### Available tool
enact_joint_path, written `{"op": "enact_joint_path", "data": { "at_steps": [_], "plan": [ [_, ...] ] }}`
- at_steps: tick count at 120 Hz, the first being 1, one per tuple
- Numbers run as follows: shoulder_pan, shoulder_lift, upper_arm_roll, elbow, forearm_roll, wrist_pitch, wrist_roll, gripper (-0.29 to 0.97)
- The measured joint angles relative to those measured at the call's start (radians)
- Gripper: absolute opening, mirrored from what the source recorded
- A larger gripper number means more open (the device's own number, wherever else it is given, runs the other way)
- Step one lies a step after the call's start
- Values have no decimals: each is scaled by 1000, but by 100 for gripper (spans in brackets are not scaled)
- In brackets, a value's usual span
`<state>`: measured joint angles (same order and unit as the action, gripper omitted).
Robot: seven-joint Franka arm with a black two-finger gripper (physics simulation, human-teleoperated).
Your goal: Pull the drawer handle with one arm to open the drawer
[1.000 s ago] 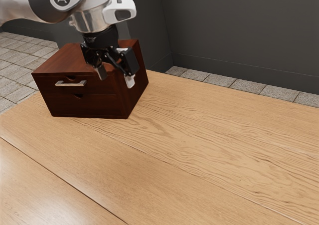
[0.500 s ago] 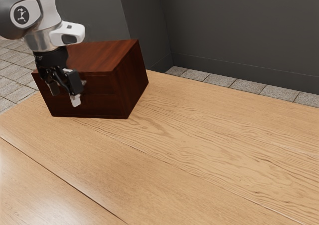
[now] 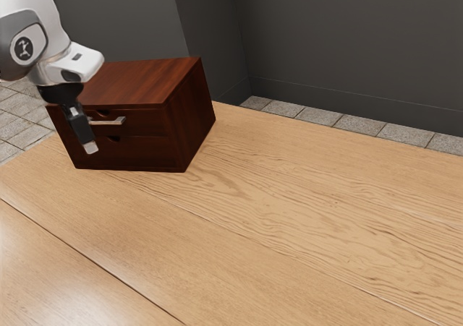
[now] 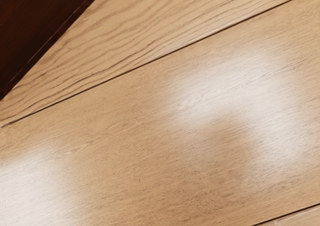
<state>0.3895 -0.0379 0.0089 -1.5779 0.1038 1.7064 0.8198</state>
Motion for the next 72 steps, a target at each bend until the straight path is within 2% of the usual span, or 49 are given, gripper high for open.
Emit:
{"op": "enact_joint_path", "data": {
  "at_steps": [18, 24, 38, 58, 72],
  "plan": [
    [51, 6, -6, 6, 28, 96, 150, 68],
    [94, 6, -33, 5, 30, 122, 197, 68],
    [189, 7, -88, -14, -24, 197, 316, 66],
    [251, 35, -99, -41, -132, 321, 495, 62],
    [285, 52, -99, -42, -169, 384, 609, 53]
  ]
}}
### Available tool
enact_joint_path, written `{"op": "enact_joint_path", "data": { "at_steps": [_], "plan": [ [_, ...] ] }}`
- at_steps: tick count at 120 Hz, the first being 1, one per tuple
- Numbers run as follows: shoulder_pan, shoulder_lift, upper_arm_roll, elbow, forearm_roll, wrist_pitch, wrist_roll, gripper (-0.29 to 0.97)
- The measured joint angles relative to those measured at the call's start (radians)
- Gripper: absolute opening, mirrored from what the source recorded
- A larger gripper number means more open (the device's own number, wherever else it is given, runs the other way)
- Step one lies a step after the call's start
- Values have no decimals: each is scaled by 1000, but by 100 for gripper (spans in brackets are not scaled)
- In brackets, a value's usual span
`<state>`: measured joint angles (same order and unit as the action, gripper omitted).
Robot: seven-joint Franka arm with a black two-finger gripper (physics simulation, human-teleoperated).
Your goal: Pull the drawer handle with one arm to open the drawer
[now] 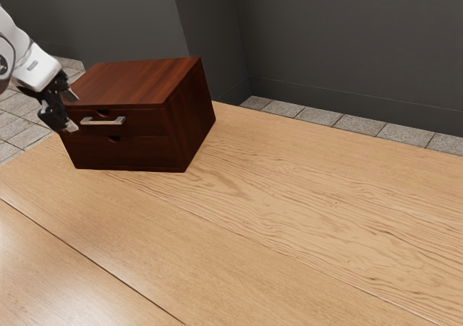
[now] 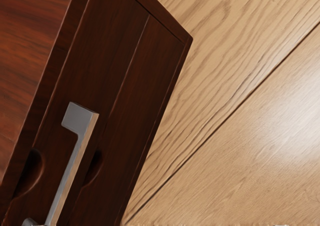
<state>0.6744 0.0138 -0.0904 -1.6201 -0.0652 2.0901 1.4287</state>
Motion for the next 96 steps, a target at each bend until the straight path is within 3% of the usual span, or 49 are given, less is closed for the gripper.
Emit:
{"op": "enact_joint_path", "data": {
  "at_steps": [24, 58, 96],
  "plan": [
    [112, 47, -72, 3, -60, 66, 179, 40],
    [126, 119, -79, 17, -191, 139, 398, 30],
    [132, 197, -102, 59, -224, 195, 566, 26]
  ]
}}
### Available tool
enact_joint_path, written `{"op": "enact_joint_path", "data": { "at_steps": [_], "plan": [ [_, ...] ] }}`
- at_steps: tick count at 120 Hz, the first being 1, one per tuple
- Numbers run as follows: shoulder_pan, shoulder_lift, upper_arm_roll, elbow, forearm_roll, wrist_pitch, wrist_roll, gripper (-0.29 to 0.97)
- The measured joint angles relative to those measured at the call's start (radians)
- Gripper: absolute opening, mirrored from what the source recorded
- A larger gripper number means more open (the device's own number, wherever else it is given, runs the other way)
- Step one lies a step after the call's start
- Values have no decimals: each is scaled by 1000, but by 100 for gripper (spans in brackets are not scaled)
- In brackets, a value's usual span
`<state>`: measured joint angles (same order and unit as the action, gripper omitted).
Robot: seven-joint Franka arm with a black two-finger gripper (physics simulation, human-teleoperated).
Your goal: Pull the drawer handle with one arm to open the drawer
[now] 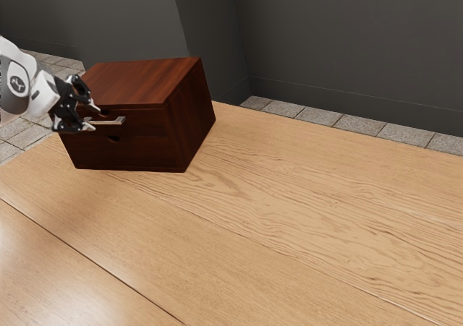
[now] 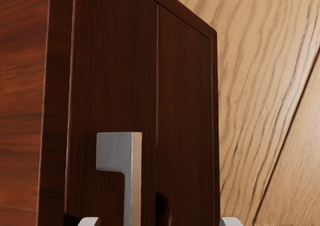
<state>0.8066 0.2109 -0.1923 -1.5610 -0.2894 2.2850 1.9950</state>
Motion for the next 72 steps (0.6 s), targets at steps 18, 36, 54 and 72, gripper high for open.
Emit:
{"op": "enact_joint_path", "data": {
  "at_steps": [18, 36, 54, 72],
  "plan": [
    [1, 35, -8, 33, -2, 17, 54, 25],
    [2, 62, -11, 46, -3, 26, 96, 24],
    [3, 91, -12, 54, -5, 34, 129, 24],
    [4, 105, -12, 54, -10, 42, 155, 19]
  ]
}}
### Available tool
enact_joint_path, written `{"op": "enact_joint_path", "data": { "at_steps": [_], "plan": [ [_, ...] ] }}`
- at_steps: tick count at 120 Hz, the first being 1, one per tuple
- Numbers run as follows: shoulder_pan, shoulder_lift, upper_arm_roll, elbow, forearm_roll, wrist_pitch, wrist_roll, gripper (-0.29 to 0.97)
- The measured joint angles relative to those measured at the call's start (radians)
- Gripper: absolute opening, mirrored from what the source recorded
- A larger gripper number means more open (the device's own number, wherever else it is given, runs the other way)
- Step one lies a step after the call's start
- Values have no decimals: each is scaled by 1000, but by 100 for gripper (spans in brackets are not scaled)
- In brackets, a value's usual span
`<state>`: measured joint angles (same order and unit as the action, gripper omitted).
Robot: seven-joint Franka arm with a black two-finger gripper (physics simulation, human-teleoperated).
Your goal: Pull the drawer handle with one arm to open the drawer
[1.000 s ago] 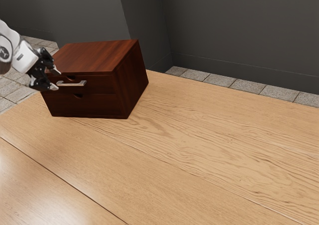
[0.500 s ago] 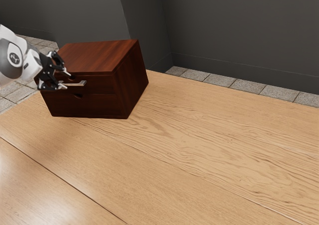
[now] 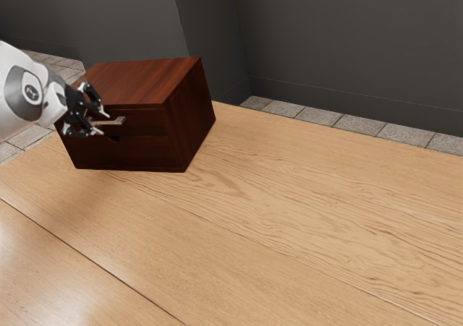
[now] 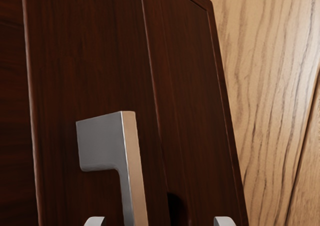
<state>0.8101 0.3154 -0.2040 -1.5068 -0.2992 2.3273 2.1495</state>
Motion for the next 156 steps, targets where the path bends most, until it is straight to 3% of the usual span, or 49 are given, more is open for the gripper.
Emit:
{"op": "enact_joint_path", "data": {
  "at_steps": [23, 57, 156],
  "plan": [
    [5, 1, 5, -6, -26, 10, 24, 4],
    [-7, -75, 46, -110, -49, 17, 48, -5],
    [-60, -369, 147, -448, -60, 25, 88, -9]
  ]
}}
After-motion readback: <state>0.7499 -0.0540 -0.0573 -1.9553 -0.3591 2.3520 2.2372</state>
